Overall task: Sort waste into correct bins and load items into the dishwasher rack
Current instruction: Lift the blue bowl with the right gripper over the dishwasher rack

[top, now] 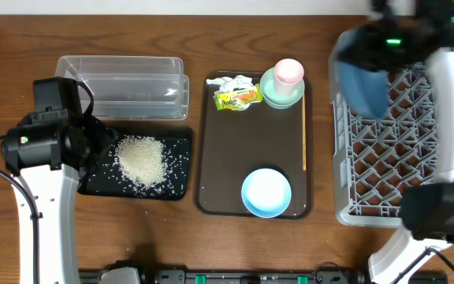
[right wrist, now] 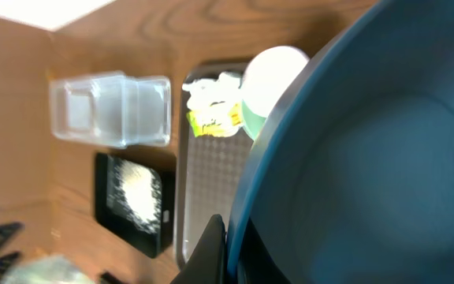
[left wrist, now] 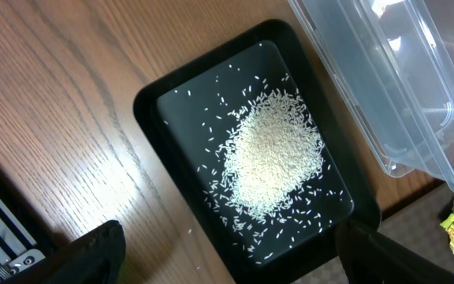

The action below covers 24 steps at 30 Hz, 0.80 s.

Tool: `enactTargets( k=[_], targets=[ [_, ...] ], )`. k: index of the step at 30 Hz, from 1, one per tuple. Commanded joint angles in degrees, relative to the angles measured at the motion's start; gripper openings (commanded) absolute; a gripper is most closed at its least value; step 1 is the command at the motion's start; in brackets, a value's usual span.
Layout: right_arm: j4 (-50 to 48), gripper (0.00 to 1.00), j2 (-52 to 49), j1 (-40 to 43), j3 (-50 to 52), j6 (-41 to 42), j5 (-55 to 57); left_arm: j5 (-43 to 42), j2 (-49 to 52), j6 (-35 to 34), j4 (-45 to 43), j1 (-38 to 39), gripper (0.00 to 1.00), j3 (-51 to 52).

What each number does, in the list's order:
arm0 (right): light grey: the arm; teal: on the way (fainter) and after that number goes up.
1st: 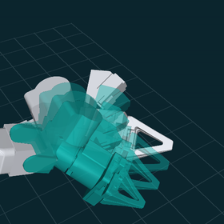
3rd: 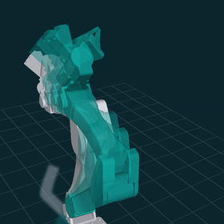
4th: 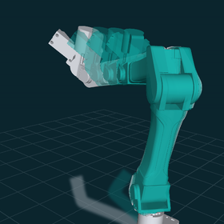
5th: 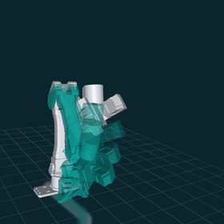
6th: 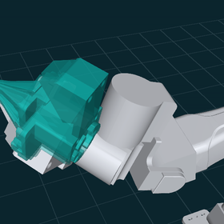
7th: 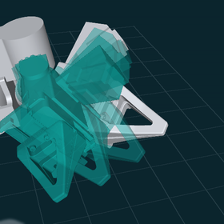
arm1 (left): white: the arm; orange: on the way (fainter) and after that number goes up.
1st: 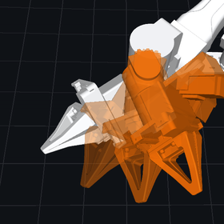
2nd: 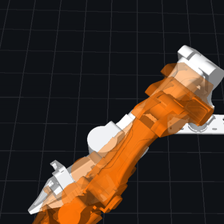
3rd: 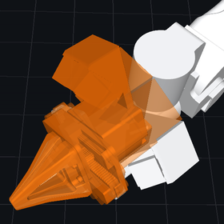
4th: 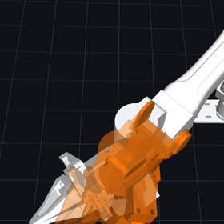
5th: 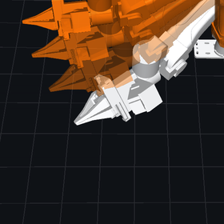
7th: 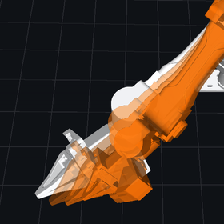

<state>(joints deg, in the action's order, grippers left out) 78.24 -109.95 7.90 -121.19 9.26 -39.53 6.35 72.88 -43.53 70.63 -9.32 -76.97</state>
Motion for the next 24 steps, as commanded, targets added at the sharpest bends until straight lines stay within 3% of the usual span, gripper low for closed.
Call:
enactTargets(
  k=[1,6,13,18,24],
  targets=[
    [2.78,0.01,2.05,8.39,-1.18,-8.39,-14.43,0.50,0.09,-0.48,0.28,-0.26,0.88,-0.87],
    [9.35,0.01,2.05,21.73,-0.70,-18.95,-21.99,0.50,0.09,-0.48,0.28,-0.26,0.88,-0.87],
    [13.97,0.01,2.05,31.74,3.91,-32.39,-29.22,0.50,0.09,-0.50,0.28,-0.26,0.88,-0.87],
    [7.21,0.01,2.05,35.43,12.90,-34.27,-38.07,0.50,0.09,-0.48,0.28,-0.26,0.88,-0.87],
    [-7.96,0.01,2.03,36.06,25.68,-31.65,-49.81,0.50,0.09,-0.48,0.28,-0.26,0.88,-0.87]
  ],
)
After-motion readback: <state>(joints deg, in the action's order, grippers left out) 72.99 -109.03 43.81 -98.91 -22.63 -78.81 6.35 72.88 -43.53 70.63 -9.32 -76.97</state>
